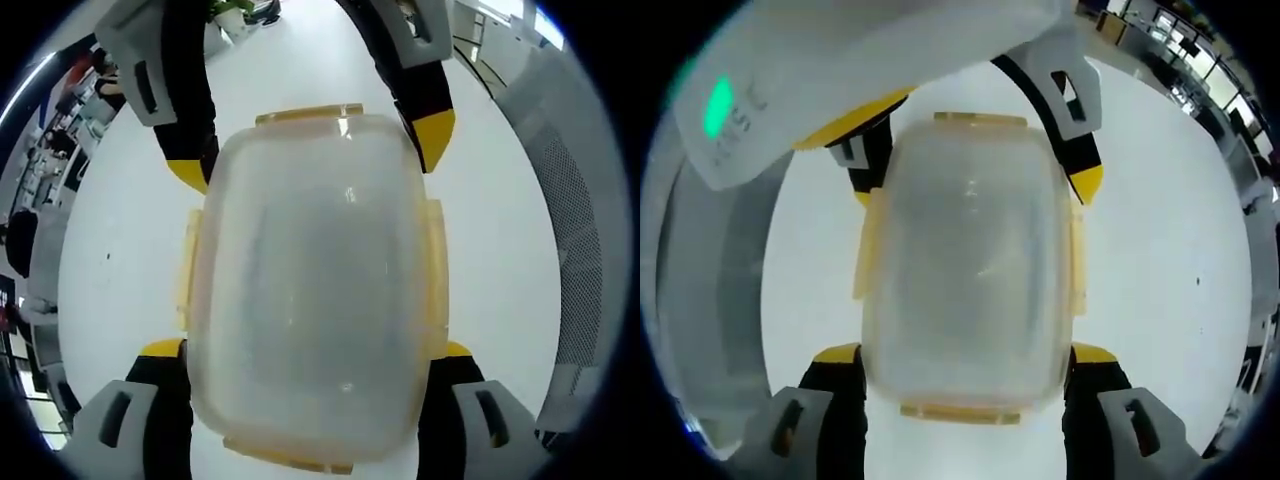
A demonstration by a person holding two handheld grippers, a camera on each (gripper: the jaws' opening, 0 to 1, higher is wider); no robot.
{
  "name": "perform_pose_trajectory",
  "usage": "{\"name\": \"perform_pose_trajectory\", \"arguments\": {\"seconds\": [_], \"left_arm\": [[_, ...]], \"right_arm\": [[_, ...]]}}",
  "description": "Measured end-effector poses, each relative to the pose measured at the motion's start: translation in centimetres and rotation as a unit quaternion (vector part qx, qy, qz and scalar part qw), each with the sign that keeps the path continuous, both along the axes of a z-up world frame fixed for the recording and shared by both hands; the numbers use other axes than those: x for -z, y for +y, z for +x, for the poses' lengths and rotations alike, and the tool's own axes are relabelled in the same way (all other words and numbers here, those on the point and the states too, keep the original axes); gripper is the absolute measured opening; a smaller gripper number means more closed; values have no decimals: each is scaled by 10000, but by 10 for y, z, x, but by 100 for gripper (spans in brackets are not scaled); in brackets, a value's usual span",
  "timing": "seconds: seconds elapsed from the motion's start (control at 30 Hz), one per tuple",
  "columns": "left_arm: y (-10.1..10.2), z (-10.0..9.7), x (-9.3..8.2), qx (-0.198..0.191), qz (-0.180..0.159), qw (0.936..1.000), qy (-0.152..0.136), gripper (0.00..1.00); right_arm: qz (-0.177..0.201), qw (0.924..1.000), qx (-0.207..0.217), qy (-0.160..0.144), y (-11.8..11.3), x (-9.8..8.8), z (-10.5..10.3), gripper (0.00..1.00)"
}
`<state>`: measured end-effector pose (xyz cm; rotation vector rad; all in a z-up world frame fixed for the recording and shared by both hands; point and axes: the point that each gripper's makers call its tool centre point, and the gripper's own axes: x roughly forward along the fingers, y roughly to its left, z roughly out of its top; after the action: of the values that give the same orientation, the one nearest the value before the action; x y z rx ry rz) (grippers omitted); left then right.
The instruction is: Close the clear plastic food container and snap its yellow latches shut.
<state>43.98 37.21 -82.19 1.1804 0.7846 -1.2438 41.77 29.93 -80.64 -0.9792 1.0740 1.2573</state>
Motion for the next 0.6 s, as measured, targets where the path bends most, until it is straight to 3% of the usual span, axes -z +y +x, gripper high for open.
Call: {"name": "perform_pose_trajectory", "arguments": {"seconds": [0.6], "left_arm": [[-2,9,0,71,29,10000,-31,95]], "right_arm": [[34,10000,92,7,-2,1,8,82]]}}
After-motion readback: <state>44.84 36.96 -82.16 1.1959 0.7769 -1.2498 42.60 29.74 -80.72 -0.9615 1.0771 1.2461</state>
